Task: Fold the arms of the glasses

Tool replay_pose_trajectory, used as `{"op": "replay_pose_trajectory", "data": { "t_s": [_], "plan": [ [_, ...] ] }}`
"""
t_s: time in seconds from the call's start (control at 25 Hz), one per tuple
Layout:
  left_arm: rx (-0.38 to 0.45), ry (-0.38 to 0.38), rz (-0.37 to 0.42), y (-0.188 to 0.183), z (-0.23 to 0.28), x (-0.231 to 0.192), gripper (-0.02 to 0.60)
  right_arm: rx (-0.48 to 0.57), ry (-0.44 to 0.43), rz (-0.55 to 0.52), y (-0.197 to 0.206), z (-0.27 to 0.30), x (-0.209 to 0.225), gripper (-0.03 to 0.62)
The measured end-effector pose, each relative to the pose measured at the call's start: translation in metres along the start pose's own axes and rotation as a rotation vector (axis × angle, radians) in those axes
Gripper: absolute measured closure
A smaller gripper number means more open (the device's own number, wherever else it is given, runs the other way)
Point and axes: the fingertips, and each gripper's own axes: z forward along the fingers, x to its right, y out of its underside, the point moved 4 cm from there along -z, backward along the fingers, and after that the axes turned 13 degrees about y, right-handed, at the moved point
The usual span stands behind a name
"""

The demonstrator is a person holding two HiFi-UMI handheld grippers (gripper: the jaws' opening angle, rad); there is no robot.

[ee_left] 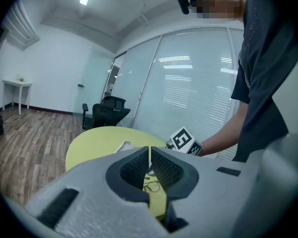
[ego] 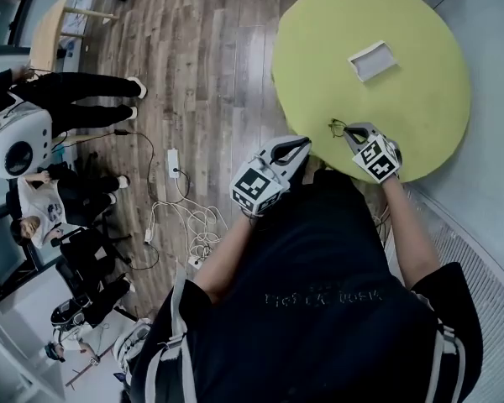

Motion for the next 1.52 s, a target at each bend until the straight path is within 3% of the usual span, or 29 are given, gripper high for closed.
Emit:
{"op": "replay_pose_trajectory", "data": {
  "t_s": [0.36, 0.56, 0.92, 1.52],
  "plan": [
    [0.002, 0.027, 0.017, 0.004, 0.005, -0.002, 0.554, 0.132, 0.044, 0.108, -0.04, -0.053, -0.016, 0.565],
    [-0.005, 0.041, 0.005, 0.006, 0.007, -0.006, 0.554, 0.166, 0.061, 0.106, -0.056, -0.067, -0.027, 0.565],
    [-0.005, 0.08, -0.001, 0.002, 0.009, -0.007, 0.554, 0.072, 0.081, 0.147, -0.05, -0.056, -0.038, 0.56],
    [-0.006, 0.061, -0.056, 0.014, -0.015, -0.018, 0.554, -0.103, 0.141, 0.106, -0.039, -0.024, -0.037, 0.56]
  ]
}}
